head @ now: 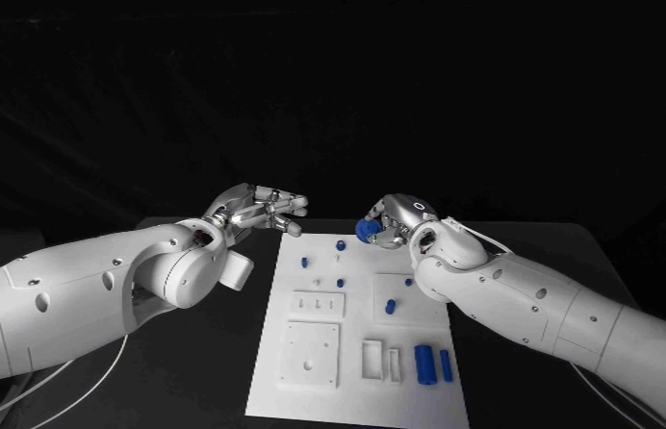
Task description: Assemble the parts on the task board
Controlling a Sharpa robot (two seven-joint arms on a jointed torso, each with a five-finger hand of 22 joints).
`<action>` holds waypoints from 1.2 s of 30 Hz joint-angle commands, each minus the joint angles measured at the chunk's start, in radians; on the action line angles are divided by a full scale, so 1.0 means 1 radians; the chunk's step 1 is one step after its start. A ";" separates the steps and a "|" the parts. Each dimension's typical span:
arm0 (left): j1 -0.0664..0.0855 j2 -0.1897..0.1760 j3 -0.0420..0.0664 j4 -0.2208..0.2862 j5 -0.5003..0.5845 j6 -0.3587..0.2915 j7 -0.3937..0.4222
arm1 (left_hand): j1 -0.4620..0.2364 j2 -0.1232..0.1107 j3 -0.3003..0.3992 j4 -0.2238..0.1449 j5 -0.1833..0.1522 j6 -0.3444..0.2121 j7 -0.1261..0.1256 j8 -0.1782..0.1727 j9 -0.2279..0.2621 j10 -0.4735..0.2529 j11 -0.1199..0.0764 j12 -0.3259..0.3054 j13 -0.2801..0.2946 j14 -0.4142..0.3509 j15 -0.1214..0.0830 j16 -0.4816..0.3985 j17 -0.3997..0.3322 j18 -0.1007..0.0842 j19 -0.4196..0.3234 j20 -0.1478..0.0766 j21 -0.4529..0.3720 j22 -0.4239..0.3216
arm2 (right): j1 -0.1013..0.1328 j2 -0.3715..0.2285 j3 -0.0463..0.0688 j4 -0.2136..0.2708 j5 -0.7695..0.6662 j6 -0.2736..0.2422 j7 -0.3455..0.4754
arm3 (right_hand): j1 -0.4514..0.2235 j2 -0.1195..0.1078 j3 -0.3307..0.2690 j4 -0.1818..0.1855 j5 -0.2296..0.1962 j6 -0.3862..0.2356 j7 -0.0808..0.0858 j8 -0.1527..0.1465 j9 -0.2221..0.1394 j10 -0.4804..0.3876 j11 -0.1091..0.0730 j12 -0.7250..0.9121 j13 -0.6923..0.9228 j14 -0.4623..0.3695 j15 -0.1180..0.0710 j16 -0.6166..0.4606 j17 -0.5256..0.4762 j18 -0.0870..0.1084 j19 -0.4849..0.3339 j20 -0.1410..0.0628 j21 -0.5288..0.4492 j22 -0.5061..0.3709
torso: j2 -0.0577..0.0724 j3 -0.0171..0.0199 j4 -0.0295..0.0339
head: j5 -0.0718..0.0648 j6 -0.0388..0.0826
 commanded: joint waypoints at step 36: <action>0.001 0.029 0.001 -0.014 -0.005 0.017 0.004 | -0.003 -0.001 0.002 -0.001 0.005 -0.005 0.000 -0.003 -0.001 -0.007 -0.002 -0.003 -0.001 0.000 -0.003 0.004 0.002 0.006 -0.006 -0.002 0.006 -0.003 | 0.025 0.178 -0.143 -0.149 -0.067 0.007 0.000 | 0.003 -0.002 -0.017 0.011 -0.004 0.034 -0.004 0.002 0.001 0.000 -0.005 -0.008 -0.003 -0.001 -0.007 -0.009 -0.007 0.002 0.034 -0.005 -0.001 0.064 | 0.002 0.0013 0.0053 | 0.008 -0.006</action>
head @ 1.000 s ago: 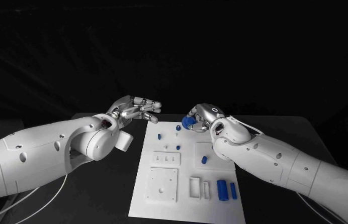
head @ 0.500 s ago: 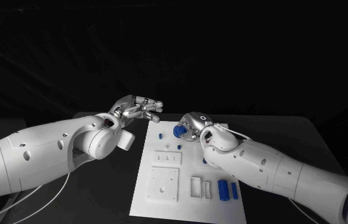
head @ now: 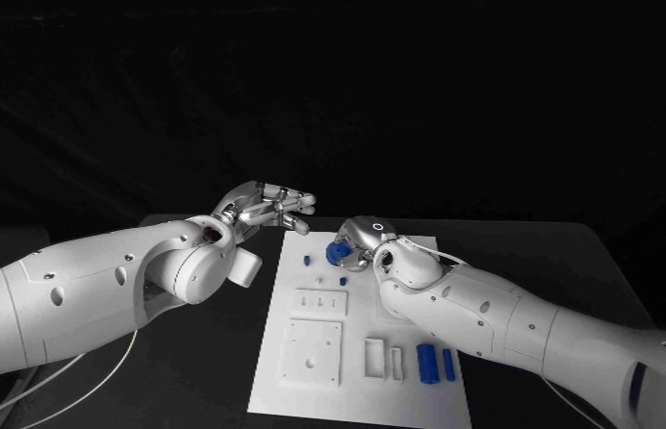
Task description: Assemble the parts on the task board
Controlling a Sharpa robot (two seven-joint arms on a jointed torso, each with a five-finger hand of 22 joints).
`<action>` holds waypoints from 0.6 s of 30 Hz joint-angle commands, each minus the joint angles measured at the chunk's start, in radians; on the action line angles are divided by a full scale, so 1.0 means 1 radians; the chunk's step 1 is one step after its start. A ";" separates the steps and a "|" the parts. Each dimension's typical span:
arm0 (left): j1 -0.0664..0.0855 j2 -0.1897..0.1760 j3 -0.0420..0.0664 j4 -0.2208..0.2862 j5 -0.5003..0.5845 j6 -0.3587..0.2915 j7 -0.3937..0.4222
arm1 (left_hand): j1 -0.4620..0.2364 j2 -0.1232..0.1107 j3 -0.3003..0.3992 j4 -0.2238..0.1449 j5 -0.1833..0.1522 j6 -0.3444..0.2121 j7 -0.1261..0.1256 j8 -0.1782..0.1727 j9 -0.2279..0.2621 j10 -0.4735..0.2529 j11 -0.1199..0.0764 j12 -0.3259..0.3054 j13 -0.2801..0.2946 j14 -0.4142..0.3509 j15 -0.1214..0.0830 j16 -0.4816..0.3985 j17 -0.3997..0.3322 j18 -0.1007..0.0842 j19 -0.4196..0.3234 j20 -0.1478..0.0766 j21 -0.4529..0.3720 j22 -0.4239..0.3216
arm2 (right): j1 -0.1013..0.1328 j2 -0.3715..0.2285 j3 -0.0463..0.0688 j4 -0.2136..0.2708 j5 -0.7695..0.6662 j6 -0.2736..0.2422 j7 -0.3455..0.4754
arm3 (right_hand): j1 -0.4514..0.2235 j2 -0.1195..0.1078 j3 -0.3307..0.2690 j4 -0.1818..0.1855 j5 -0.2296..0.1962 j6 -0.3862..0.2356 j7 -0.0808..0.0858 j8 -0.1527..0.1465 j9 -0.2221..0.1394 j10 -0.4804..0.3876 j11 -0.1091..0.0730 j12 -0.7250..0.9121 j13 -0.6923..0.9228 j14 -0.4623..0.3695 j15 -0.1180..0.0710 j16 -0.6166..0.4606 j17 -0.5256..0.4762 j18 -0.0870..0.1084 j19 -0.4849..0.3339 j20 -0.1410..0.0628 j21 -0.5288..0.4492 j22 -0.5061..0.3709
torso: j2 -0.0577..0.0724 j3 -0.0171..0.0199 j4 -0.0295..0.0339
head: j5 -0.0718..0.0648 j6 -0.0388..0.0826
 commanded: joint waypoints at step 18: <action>0.001 0.007 0.001 -0.002 -0.005 0.018 0.004 | -0.004 -0.001 0.002 -0.001 0.005 -0.005 0.000 -0.003 -0.001 -0.007 -0.002 -0.003 -0.001 -0.001 -0.003 0.004 0.001 0.006 -0.007 -0.001 0.008 -0.003 | 0.002 0.042 -0.009 -0.068 -0.008 0.022 0.014 | 0.006 0.005 -0.012 -0.001 -0.016 0.030 -0.003 0.002 0.001 -0.004 -0.006 -0.006 -0.003 -0.002 -0.006 -0.008 -0.003 0.003 0.034 -0.004 -0.005 0.063 | 0.000 0.0022 -0.0024 | 0.004 -0.004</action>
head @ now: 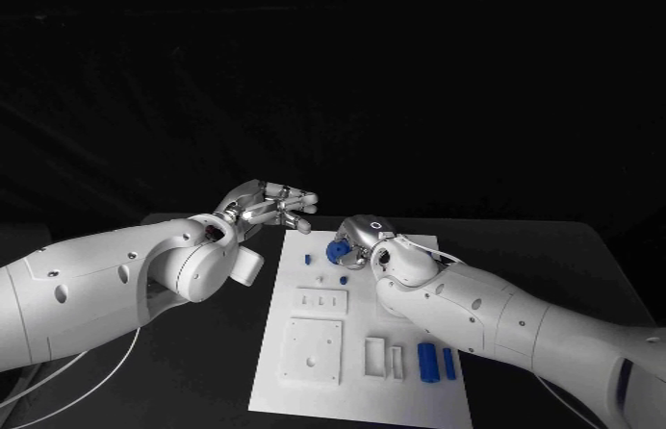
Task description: Assemble the parts on the task board
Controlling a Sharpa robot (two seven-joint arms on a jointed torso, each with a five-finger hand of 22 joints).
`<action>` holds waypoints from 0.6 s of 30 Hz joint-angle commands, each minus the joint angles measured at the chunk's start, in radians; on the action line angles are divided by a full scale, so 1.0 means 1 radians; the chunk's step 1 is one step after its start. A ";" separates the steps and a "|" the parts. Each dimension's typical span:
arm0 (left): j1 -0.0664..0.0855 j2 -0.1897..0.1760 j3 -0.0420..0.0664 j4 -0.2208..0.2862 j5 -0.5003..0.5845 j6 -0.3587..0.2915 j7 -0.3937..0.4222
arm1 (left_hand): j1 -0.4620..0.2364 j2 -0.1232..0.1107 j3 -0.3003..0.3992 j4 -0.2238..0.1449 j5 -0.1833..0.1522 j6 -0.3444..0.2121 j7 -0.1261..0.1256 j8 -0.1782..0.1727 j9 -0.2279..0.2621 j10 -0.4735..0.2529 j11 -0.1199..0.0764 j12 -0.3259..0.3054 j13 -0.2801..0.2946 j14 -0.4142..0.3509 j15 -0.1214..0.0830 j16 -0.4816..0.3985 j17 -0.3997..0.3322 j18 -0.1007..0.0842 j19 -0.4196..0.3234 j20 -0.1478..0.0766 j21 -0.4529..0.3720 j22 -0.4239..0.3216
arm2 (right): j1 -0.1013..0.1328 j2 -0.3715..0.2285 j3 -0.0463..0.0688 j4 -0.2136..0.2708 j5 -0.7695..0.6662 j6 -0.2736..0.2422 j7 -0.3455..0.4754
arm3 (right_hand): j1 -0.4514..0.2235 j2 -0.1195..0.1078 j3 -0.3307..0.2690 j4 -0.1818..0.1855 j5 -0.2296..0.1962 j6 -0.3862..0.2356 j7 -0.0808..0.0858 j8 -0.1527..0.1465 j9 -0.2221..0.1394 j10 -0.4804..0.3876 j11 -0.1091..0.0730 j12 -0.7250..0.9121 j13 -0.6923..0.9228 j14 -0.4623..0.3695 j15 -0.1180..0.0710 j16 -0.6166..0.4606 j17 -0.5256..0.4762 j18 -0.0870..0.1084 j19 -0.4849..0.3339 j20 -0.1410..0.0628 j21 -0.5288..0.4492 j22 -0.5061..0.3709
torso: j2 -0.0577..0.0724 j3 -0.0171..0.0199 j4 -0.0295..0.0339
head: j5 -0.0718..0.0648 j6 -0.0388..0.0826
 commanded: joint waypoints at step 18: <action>0.001 0.003 0.001 -0.002 -0.005 0.019 0.005 | -0.004 -0.001 0.002 -0.001 0.005 -0.005 0.000 -0.003 -0.001 -0.007 -0.002 -0.003 -0.001 -0.001 -0.003 0.004 0.001 0.006 -0.007 -0.001 0.004 -0.001 | -0.008 0.003 -0.014 -0.020 0.014 0.065 0.018 | -0.002 0.006 -0.104 0.045 0.014 0.010 -0.002 0.005 0.000 -0.016 -0.004 -0.027 -0.020 -0.002 -0.004 -0.018 -0.012 0.002 0.035 -0.001 -0.031 0.059 | -0.001 0.0009 -0.0026 | -0.002 -0.009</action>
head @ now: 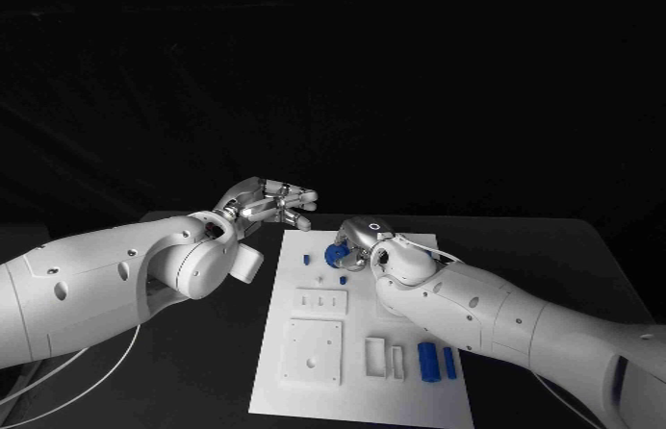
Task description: Assemble the parts on the task board
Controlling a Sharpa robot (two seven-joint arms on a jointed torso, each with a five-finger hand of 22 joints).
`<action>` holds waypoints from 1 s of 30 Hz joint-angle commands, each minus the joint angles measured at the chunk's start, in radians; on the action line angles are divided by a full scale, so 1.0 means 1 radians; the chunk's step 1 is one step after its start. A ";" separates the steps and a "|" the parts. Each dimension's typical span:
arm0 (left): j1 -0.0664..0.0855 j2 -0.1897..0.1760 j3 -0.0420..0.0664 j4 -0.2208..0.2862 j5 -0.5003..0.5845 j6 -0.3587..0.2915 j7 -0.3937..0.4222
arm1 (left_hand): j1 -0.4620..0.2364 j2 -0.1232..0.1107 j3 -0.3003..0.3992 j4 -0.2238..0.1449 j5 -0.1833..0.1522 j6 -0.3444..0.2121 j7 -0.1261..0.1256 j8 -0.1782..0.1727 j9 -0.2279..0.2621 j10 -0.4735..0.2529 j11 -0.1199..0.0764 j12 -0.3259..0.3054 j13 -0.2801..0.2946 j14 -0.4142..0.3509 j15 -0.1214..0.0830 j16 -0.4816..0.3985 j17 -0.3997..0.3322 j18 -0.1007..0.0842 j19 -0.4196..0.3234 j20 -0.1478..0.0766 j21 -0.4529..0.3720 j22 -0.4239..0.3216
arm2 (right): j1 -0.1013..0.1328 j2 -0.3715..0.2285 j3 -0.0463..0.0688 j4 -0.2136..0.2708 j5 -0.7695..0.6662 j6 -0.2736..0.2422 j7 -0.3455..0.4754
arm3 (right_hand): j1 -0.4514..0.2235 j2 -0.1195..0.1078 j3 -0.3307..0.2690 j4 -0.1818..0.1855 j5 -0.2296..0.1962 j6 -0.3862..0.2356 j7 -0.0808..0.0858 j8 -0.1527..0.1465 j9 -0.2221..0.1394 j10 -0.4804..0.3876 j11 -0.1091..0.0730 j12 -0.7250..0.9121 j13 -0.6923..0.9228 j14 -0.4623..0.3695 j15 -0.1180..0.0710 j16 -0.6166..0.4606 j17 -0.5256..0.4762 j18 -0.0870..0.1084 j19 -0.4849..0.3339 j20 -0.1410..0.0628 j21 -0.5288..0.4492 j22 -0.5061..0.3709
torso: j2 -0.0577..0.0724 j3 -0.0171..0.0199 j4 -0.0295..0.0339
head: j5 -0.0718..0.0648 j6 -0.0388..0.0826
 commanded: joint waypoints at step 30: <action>0.001 -0.007 0.000 -0.003 -0.004 0.014 0.006 | -0.004 -0.001 0.002 -0.001 0.005 -0.005 0.000 -0.003 -0.001 -0.007 -0.002 -0.003 -0.001 -0.001 -0.003 0.004 0.001 0.006 -0.007 -0.001 0.004 -0.001 | -0.013 -0.065 -0.002 0.067 0.081 -0.052 0.024 | -0.023 -0.034 -0.220 0.249 -0.108 -0.111 0.020 0.002 0.000 -0.021 0.013 -0.020 -0.029 -0.002 0.005 -0.016 0.001 0.015 0.044 0.007 -0.038 0.058 | -0.002 0.0018 -0.0065 | 0.001 0.005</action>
